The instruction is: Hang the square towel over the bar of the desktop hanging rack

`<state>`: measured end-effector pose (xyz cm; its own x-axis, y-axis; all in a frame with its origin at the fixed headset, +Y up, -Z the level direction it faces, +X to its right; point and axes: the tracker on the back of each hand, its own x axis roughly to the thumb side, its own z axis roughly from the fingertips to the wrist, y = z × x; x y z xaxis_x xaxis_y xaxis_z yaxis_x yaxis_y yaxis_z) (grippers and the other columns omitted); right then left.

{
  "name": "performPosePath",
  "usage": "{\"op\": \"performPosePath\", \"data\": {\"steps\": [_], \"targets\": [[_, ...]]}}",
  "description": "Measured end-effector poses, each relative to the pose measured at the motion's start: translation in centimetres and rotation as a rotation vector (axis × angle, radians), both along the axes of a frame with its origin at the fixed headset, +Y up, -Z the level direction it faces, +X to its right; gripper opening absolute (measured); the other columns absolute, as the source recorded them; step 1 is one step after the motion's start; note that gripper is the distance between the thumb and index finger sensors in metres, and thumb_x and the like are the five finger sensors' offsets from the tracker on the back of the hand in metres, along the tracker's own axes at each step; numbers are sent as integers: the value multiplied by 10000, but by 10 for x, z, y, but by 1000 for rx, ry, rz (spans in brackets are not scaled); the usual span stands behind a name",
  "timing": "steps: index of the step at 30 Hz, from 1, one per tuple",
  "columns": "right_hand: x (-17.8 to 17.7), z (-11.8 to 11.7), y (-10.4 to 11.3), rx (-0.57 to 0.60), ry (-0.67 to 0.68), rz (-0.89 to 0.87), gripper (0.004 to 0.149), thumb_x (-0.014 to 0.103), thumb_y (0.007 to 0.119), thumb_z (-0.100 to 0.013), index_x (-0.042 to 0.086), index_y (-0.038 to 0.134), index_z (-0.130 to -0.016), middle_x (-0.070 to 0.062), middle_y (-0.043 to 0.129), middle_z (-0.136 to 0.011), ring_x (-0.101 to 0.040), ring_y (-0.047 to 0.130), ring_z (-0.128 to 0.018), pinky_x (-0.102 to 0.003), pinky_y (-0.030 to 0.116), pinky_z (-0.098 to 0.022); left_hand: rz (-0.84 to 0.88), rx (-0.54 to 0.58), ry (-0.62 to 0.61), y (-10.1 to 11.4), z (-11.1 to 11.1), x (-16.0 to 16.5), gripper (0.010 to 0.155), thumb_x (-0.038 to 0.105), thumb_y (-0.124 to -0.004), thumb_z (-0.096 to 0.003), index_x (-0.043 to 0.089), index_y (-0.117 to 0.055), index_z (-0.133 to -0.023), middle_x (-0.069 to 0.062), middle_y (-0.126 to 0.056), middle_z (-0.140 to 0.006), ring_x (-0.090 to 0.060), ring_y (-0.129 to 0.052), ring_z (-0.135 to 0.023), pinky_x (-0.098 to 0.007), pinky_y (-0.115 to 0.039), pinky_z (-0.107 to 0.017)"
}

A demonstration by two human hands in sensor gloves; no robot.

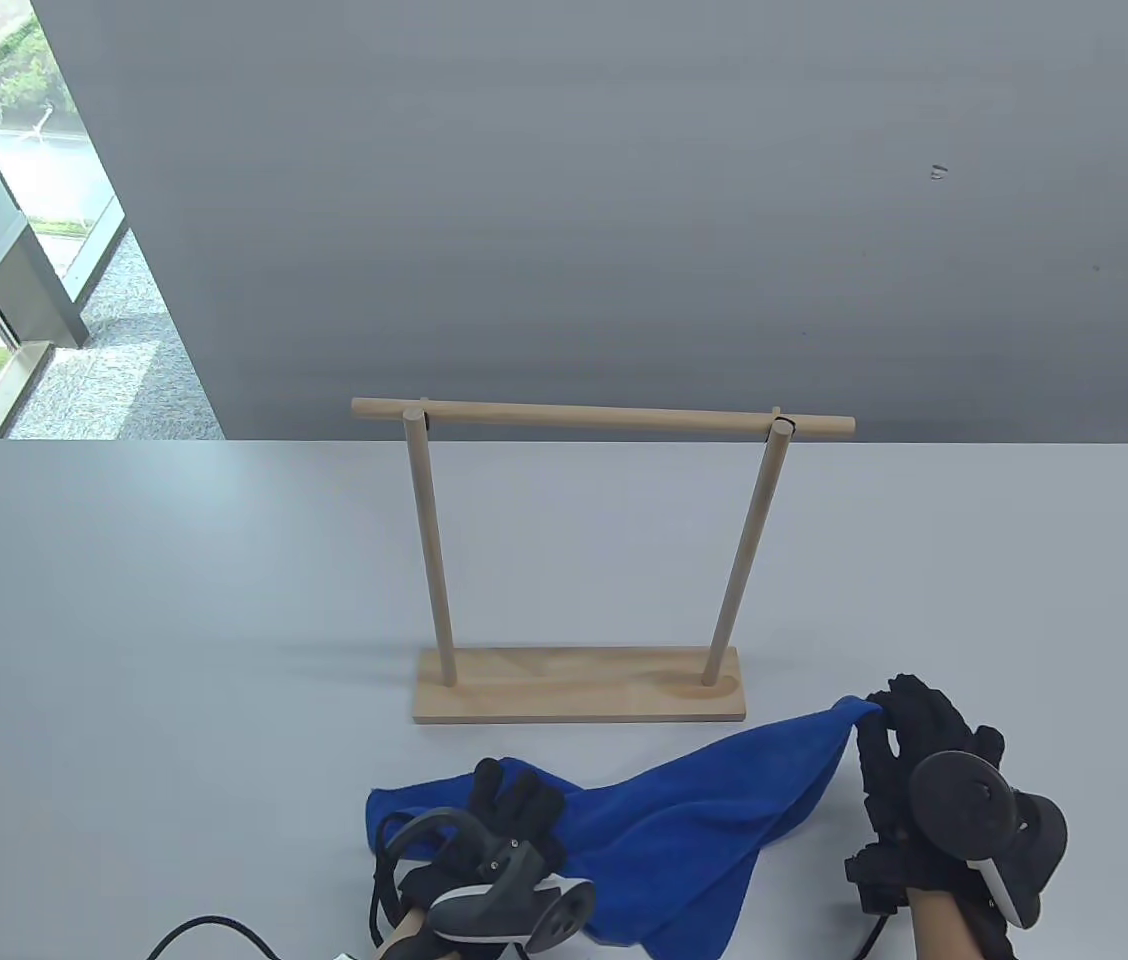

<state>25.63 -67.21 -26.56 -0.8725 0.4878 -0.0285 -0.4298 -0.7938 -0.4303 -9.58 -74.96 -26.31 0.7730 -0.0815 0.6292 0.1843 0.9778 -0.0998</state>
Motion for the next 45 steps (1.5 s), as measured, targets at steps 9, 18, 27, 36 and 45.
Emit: {"op": "performPosePath", "data": {"steps": [9,18,27,36,45], "targets": [[-3,-8,-10,-123,29,94,393,277,728,-546,1,783,-819,-253,714,-961,-532,719,-877,-760,378,-592,1120,-567,704,1,-34,-150,434,466,-688,-497,134,-958,-567,-171,-766,-971,-469,-728,-934,-697,-475,-670],[-14,-17,-21,-316,193,164,396,281,729,-551,9,783,-834,-253,714,-970,-533,711,-889,-762,369,-596,397,-201,850,20,-30,-131,651,387,-670,-519,99,-462,-1064,-269,-366,-1109,-496,-534,-1021,-695,-420,-692],[-15,-17,-22,-327,201,169,395,280,726,-552,10,781,-835,-250,713,-971,-532,713,-887,-762,369,-596,-112,-219,448,1,-26,-62,884,607,-698,-431,189,-324,-1114,-250,-128,-1136,-511,-252,-1082,-718,-318,-708],[-8,-16,-18,-274,172,116,393,279,725,-550,13,779,-833,-248,713,-969,-527,715,-887,-761,372,-597,401,-103,528,22,-29,-92,446,481,-640,-494,306,-764,-885,-162,-501,-1143,-437,-560,-1068,-694,-440,-699],[-9,-13,-15,-241,165,110,394,286,730,-547,19,782,-832,-243,718,-967,-524,718,-887,-761,375,-594,1117,-441,637,23,-30,-161,414,522,-702,-480,223,-955,-614,-159,-677,-1066,-451,-681,-1000,-704,-461,-675]]}}
